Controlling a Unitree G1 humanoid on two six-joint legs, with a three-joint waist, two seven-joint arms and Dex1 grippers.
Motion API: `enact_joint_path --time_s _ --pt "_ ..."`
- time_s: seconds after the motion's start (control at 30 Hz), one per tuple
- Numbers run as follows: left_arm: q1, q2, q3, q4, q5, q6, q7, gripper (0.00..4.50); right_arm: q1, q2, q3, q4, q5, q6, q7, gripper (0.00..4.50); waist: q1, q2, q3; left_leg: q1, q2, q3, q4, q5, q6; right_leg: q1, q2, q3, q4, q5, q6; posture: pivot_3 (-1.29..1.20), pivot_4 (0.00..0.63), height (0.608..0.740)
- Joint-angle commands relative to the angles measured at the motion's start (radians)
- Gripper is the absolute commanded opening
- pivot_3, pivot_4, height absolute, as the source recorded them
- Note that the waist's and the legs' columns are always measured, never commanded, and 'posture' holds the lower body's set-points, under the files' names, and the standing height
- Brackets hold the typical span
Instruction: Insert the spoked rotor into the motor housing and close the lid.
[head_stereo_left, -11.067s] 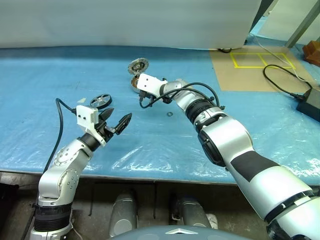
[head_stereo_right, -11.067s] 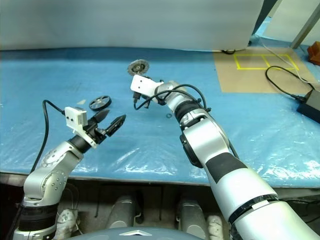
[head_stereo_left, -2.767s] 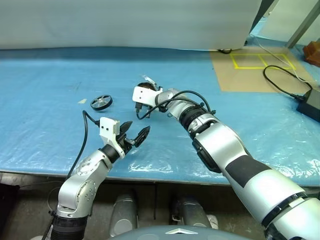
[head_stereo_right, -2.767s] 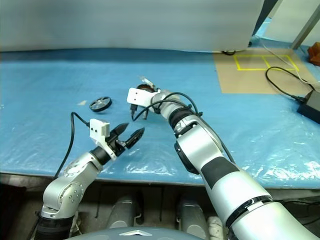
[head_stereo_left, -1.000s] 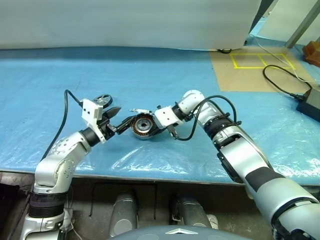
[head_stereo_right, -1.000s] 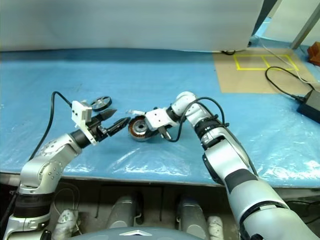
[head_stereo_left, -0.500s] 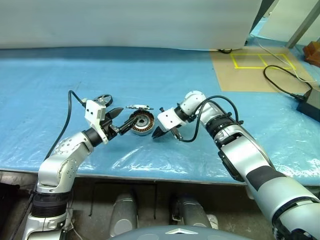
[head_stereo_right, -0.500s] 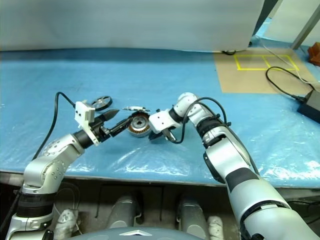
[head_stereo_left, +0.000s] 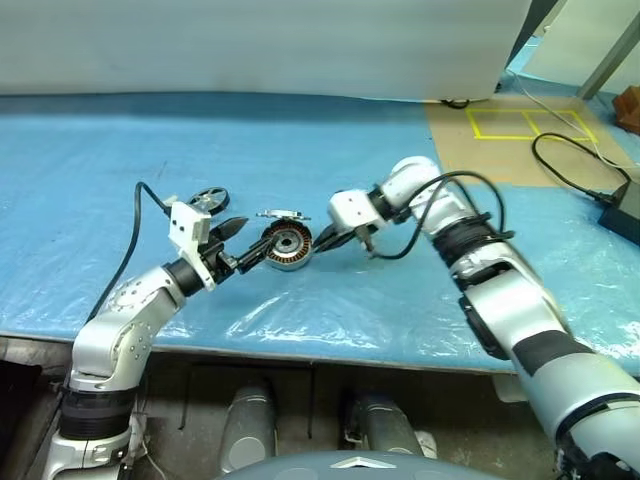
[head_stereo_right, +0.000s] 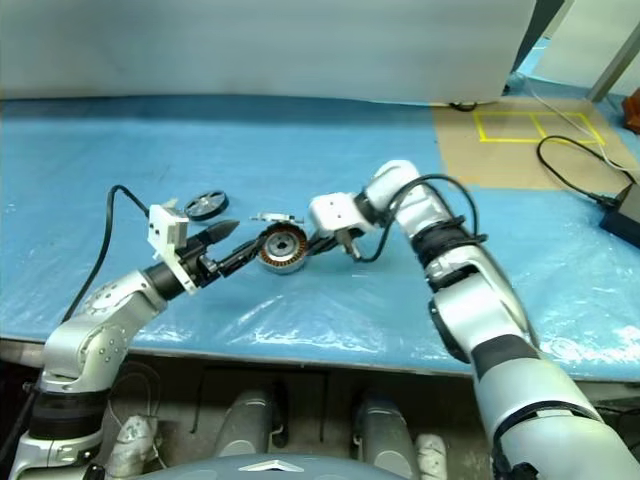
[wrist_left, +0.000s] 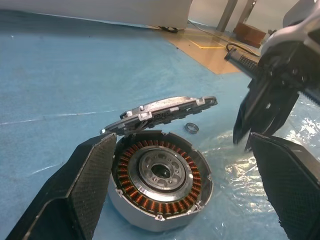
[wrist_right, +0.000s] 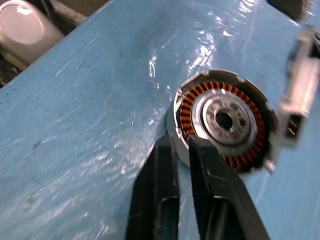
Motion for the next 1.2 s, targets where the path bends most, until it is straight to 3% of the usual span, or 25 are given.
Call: enact_joint_path --time_s 0.03,0.27,0.43,0.6,1.2 --pt "0.007 0.031 0.036 -0.027 -0.016 -0.011 -0.031 4.5 0.064 -0.052 -0.067 -0.09 0.062 0.169 0.032 1.53 -0.001 0.0 0.0 0.0 0.0 0.0 0.0 0.0 0.0 0.0 0.0 0.0 0.0 0.0 0.0 0.0 0.15 0.74" --pt "-0.038 0.074 0.032 0.04 -0.001 -0.026 -0.095 4.5 0.203 -0.05 -0.211 -0.168 0.1 0.379 -0.237 3.8 -0.005 0.0 0.0 0.002 0.0 0.0 -0.001 0.0 0.0 0.0 0.0 0.0 0.001 0.0 0.0 0.0 0.15 0.74" --pt "-0.077 0.095 0.027 0.083 0.011 -0.028 -0.13 4.5 0.283 0.035 -0.311 -0.294 0.167 0.522 -0.423 3.8 -0.008 0.0 0.0 0.002 -0.001 0.0 -0.002 0.0 -0.001 0.0 0.0 0.001 0.0 0.0 0.0 0.0 0.15 0.74" --pt "-0.086 0.103 0.014 0.09 0.018 -0.018 -0.148 4.5 0.363 0.11 -0.321 -0.277 0.144 0.508 -0.573 3.8 -0.004 0.0 0.0 0.004 -0.001 0.0 -0.005 0.0 -0.001 0.003 0.0 0.001 -0.004 0.0 0.0 0.0 0.15 0.74" --pt "-0.077 0.105 -0.01 0.084 0.044 -0.028 -0.172 4.5 0.339 0.153 -0.314 -0.016 0.08 0.311 -0.719 3.8 -0.007 0.0 0.0 0.006 -0.002 0.001 -0.008 0.0 -0.002 0.004 0.0 0.001 -0.006 0.0 0.0 0.0 0.15 0.74"
